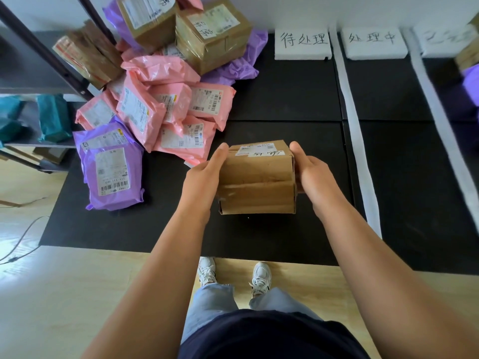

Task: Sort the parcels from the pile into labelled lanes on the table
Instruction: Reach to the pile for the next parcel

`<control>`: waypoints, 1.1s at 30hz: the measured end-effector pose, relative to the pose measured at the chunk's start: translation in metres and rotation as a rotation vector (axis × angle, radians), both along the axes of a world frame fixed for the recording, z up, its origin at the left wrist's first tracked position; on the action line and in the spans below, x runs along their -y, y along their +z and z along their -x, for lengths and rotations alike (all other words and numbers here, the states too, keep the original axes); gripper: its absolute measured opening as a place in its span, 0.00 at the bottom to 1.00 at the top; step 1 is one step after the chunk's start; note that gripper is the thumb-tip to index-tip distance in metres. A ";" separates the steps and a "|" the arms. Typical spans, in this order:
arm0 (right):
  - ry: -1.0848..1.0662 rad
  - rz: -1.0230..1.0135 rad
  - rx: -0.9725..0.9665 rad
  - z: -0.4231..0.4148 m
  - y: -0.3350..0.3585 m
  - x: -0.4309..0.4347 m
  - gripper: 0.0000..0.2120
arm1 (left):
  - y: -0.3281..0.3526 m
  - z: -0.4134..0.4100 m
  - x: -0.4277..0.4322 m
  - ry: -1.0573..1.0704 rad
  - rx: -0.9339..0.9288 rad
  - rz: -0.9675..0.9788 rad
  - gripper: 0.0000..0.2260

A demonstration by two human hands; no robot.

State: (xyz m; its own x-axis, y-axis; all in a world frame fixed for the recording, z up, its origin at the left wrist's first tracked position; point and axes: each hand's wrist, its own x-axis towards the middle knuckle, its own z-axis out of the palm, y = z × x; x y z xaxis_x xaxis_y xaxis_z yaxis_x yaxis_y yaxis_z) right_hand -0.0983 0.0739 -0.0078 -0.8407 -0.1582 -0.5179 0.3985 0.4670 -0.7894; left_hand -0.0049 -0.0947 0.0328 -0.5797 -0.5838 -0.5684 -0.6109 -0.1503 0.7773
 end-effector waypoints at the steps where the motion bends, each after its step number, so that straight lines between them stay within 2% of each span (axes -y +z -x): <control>1: 0.001 -0.004 -0.003 -0.001 0.001 0.000 0.33 | 0.001 0.000 0.000 0.005 -0.006 0.003 0.17; 7: 0.009 0.001 -0.017 -0.007 0.006 -0.001 0.31 | 0.004 -0.004 0.001 -0.007 -0.020 -0.030 0.17; 10: 0.020 0.027 -0.026 -0.009 0.009 -0.001 0.25 | 0.004 -0.009 0.001 -0.004 0.003 -0.039 0.18; 12: 0.026 0.065 -0.028 -0.013 0.012 -0.002 0.19 | 0.003 -0.012 0.002 -0.020 -0.005 -0.024 0.15; 15: 0.034 0.118 -0.042 -0.018 0.014 -0.005 0.16 | 0.004 -0.017 0.004 -0.050 -0.048 -0.022 0.07; 19: 0.029 0.205 -0.053 -0.021 0.023 -0.006 0.11 | 0.008 -0.022 0.005 -0.091 -0.055 -0.044 0.17; 25: 0.091 0.257 -0.130 -0.024 0.043 -0.005 0.13 | 0.011 -0.023 0.005 -0.053 -0.093 -0.077 0.16; 33: 0.101 0.262 -0.195 -0.028 0.064 -0.009 0.11 | 0.023 -0.023 0.010 -0.055 -0.175 -0.093 0.16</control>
State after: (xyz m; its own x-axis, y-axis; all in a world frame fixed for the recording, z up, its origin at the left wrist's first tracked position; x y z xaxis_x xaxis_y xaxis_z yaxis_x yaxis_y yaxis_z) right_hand -0.0703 0.0829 0.0566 -0.8931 -0.3523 -0.2798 0.1902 0.2679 -0.9445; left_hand 0.0184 -0.1052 0.0562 -0.7038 -0.4981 -0.5066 -0.4773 -0.1967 0.8564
